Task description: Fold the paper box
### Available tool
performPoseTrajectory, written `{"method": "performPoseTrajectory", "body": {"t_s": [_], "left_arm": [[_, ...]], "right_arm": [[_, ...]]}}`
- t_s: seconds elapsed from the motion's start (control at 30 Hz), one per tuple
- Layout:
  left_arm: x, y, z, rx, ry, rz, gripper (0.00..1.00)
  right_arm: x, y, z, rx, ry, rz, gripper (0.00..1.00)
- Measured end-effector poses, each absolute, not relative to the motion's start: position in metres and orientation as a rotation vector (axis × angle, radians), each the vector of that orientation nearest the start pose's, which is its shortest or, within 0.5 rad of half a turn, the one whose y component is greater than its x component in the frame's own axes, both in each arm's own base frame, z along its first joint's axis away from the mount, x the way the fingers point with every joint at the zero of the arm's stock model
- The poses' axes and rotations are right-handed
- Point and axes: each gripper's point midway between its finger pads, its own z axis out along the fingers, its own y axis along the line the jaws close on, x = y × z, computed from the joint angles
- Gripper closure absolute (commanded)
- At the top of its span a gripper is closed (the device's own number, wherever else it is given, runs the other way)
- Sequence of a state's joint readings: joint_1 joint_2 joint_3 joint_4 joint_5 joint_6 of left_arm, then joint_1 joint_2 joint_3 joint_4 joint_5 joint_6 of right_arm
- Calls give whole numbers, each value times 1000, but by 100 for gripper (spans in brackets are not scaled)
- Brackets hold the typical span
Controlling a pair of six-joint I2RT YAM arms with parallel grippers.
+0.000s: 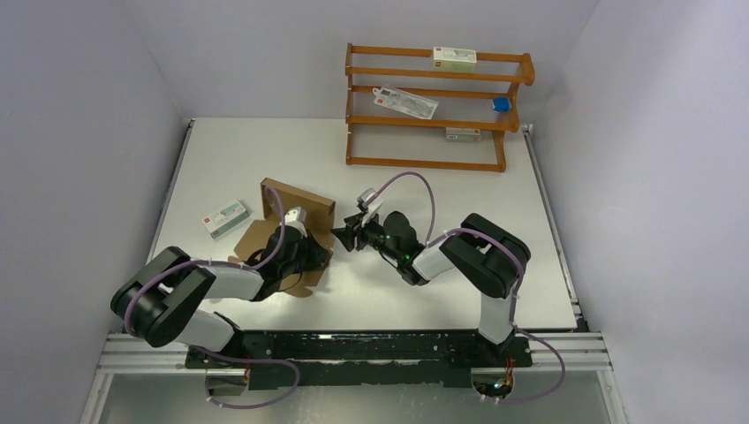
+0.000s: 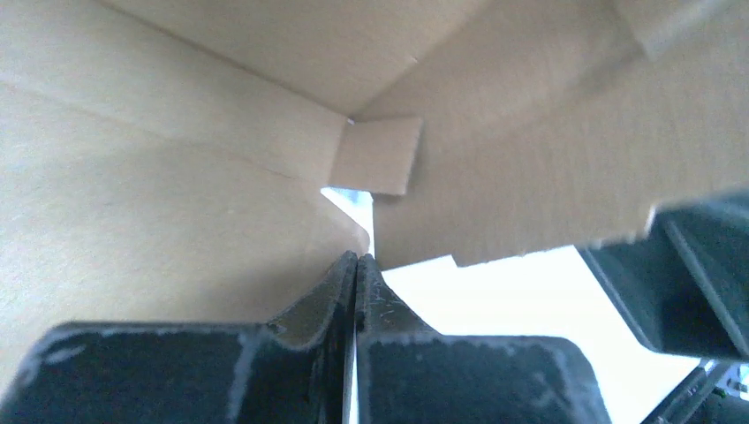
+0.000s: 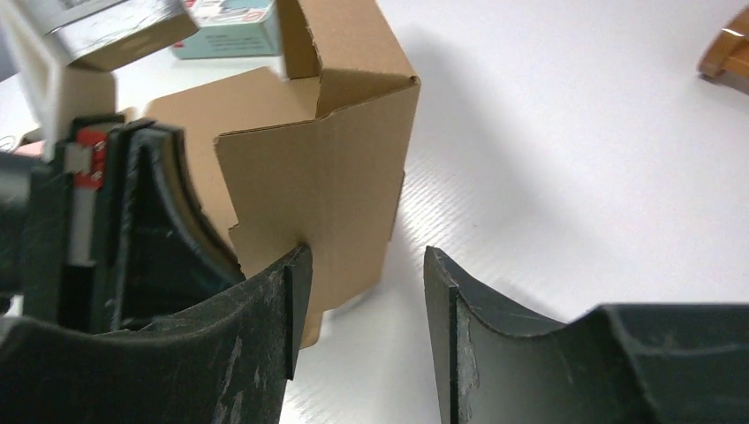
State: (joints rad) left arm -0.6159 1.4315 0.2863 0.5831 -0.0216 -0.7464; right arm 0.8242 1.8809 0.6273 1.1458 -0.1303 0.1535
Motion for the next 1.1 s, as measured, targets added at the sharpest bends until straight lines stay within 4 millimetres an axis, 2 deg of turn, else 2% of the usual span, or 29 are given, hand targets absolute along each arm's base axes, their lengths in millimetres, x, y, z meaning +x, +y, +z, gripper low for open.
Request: {"method": "performPoseTrajectory", "body": {"t_s": [0.1,0.23,0.47,0.6,0.73,0.83,0.93,1.0,1.1], "left_arm": [[252,-221,17,-144,2237,-781,95],[248,-228,15,-143,2243,-810,95],[243,-221,19,-136,2261,-775,93],[244,-207,45,-129,2212,-719,91],[253,-187,82,-150,2124,-628,87],[261,-164,98,-198,2089,-529,73],[267,-137,91,-266,2109,-409,66],[268,-121,79,-304,2147,-339,64],[267,-109,58,-340,2207,-274,65]], "right_arm": [[306,366,84,-648,1616,812,47],[301,370,87,-689,1589,838,46],[293,379,91,-762,1552,884,46],[291,381,90,-786,1545,898,46],[290,382,86,-805,1551,905,46],[289,384,86,-818,1547,912,46],[287,385,86,-826,1544,919,45],[286,385,85,-834,1544,927,44],[283,386,85,-846,1544,937,44]]}}
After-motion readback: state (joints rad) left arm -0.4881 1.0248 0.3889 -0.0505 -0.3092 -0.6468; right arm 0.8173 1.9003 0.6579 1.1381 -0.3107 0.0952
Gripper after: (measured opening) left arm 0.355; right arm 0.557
